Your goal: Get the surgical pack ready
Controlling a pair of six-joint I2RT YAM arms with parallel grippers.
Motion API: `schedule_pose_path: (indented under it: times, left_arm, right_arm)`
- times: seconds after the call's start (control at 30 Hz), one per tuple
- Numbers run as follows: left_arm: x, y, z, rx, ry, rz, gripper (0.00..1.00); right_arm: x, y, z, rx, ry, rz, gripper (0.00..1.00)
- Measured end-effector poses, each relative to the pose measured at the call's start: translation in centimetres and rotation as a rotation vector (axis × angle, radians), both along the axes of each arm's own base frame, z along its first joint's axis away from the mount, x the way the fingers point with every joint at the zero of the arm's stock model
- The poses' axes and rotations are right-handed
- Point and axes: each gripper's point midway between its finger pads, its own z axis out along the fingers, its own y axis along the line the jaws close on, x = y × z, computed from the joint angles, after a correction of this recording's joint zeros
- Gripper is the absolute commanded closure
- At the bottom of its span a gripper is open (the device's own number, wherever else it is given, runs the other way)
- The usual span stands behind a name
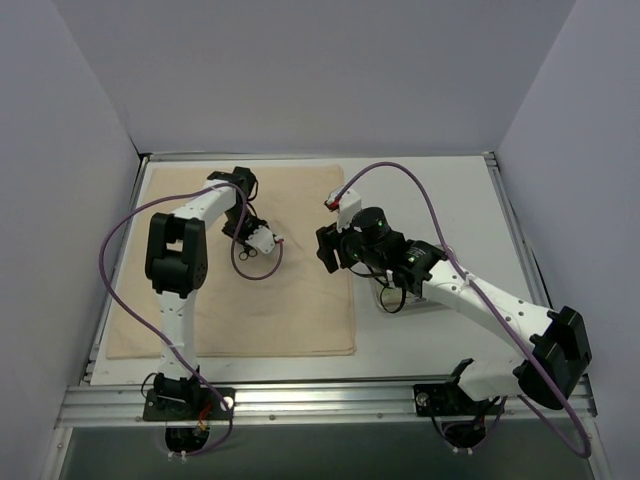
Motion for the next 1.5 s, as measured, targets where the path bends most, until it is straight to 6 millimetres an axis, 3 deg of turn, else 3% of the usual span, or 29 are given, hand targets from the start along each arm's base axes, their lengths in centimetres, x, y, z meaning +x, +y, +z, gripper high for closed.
schedule_pose_path:
  times: [0.4,0.57,0.7,1.03,1.17,1.5]
  left_arm:
    - [-0.6,0.7,-0.2,0.051,0.025,-0.005,0.61]
    - [-0.6,0.7,-0.4,0.054,0.009,-0.004,0.78]
    - [-0.7,0.8,-0.4,0.047,-0.019,-0.004,0.97]
    - [-1.0,0.7,-0.1,-0.038,-0.067,0.020,0.98]
    - [-1.3,-0.1,0.0,-0.110,-0.067,0.122,0.98]
    - [-2.9,-1.6,1.5,-0.238,-0.029,0.424,0.98]
  right_arm:
    - [-0.1,-0.4,0.0,-0.011,-0.001,-0.008,0.41]
    - [-0.1,-0.4,0.1,-0.011,-0.003,-0.009,0.41]
    - [-0.1,-0.4,0.0,-0.012,-0.002,-0.010,0.41]
    - [0.1,-0.7,0.4,-0.009,-0.014,-0.029,0.41]
    - [0.4,-1.2,0.7,-0.001,-0.019,-0.070,0.41]
    - [3.4,-5.0,1.0,0.050,0.014,-0.253,0.42]
